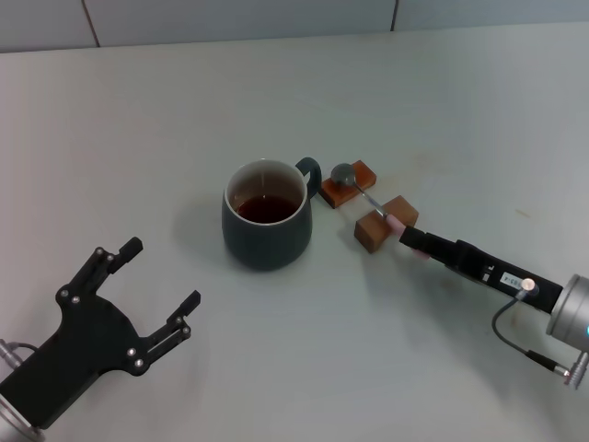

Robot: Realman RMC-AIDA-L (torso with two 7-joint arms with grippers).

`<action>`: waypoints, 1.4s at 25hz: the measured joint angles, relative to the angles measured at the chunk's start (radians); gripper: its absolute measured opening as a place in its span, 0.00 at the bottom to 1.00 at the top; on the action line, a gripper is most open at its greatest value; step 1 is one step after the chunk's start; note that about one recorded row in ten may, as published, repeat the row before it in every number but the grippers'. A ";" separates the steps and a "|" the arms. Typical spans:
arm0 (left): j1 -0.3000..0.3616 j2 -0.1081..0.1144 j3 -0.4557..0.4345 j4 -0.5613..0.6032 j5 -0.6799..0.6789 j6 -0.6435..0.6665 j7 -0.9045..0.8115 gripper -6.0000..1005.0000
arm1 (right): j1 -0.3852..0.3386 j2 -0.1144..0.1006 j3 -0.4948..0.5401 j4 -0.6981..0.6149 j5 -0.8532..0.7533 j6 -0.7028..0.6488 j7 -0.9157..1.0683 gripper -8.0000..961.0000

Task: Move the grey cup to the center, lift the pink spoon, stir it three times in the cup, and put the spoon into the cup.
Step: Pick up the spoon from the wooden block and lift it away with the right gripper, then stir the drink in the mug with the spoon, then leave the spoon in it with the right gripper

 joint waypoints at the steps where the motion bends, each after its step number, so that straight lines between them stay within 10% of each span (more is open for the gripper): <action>1: 0.000 0.000 0.000 0.001 0.000 0.003 0.000 0.85 | -0.005 0.000 0.002 -0.003 0.000 -0.014 -0.006 0.13; 17: -0.001 -0.003 0.007 -0.006 0.000 -0.014 0.026 0.85 | 0.028 -0.001 0.054 -0.380 0.015 -0.486 -0.042 0.13; 27: -0.007 -0.004 0.018 -0.009 0.000 -0.054 0.025 0.85 | 0.077 0.006 -0.259 -1.013 0.049 -0.425 0.314 0.13; 35: -0.009 -0.004 0.018 -0.009 0.000 -0.060 0.026 0.85 | 0.206 -0.039 -0.422 -1.445 -0.171 -0.482 0.709 0.13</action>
